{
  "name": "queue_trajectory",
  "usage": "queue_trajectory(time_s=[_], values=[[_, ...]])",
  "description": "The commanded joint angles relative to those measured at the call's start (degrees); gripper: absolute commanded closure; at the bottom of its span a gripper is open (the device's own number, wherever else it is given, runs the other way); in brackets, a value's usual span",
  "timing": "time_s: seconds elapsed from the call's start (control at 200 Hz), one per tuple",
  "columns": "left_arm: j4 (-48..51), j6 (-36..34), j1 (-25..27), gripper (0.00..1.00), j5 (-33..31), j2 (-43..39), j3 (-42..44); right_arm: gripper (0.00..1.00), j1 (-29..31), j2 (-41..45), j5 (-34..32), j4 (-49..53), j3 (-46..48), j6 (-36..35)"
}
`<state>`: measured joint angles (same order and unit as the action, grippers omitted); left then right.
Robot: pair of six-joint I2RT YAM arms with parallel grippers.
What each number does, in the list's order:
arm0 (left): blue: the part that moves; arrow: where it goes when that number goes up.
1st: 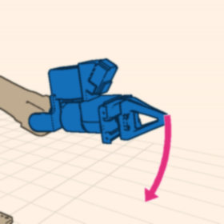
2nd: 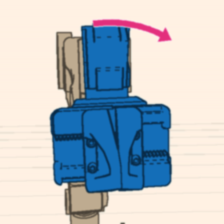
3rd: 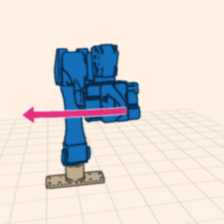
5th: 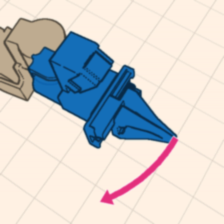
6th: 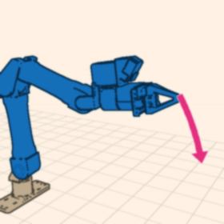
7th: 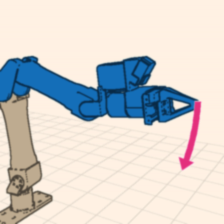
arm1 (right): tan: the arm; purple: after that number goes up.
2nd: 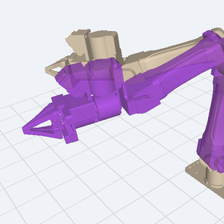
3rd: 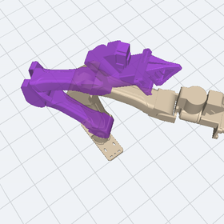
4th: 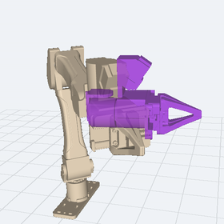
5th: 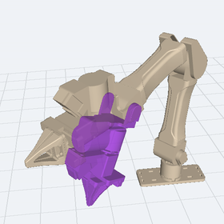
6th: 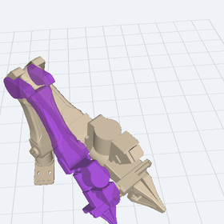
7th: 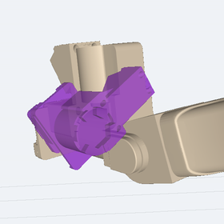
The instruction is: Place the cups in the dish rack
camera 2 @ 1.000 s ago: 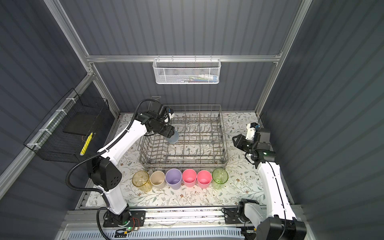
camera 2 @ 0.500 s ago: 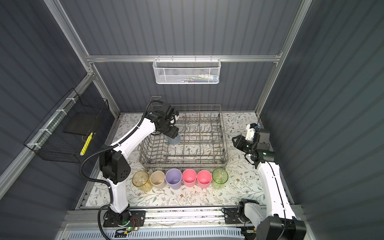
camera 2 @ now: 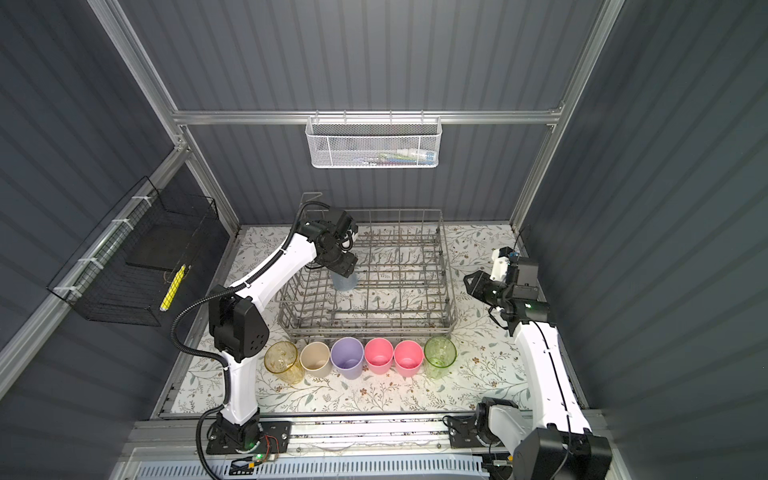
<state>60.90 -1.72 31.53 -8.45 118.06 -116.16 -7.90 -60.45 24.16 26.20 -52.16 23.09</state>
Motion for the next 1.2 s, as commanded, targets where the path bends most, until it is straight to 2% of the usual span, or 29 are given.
queue_trajectory(time_s=[0.0, 0.37, 0.6, 0.971, 1.196], values=[[2.1, 0.8, 0.3, 0.57, -0.5, 1.5, -2.4, 0.62, -0.2, 0.0, 0.1, -0.8, 0.5, -0.4], [3.0, 0.7, 0.3, 0.25, 0.2, 2.4, -4.1, 0.60, -0.3, 0.2, -0.3, -0.6, 0.5, -0.7], [2.9, 0.7, 0.3, 0.14, 0.2, 1.9, -4.8, 0.53, -0.3, 0.5, 0.1, -0.7, 0.7, -0.8], [0.8, 0.8, 0.3, 0.00, -0.4, -0.6, -5.6, 0.45, -0.2, 6.4, -3.8, 1.7, -0.7, -1.7], [-0.9, 1.3, 0.3, 0.00, 0.1, -3.6, -5.6, 0.44, 0.9, 7.9, -3.5, 4.3, -2.7, -2.2]])
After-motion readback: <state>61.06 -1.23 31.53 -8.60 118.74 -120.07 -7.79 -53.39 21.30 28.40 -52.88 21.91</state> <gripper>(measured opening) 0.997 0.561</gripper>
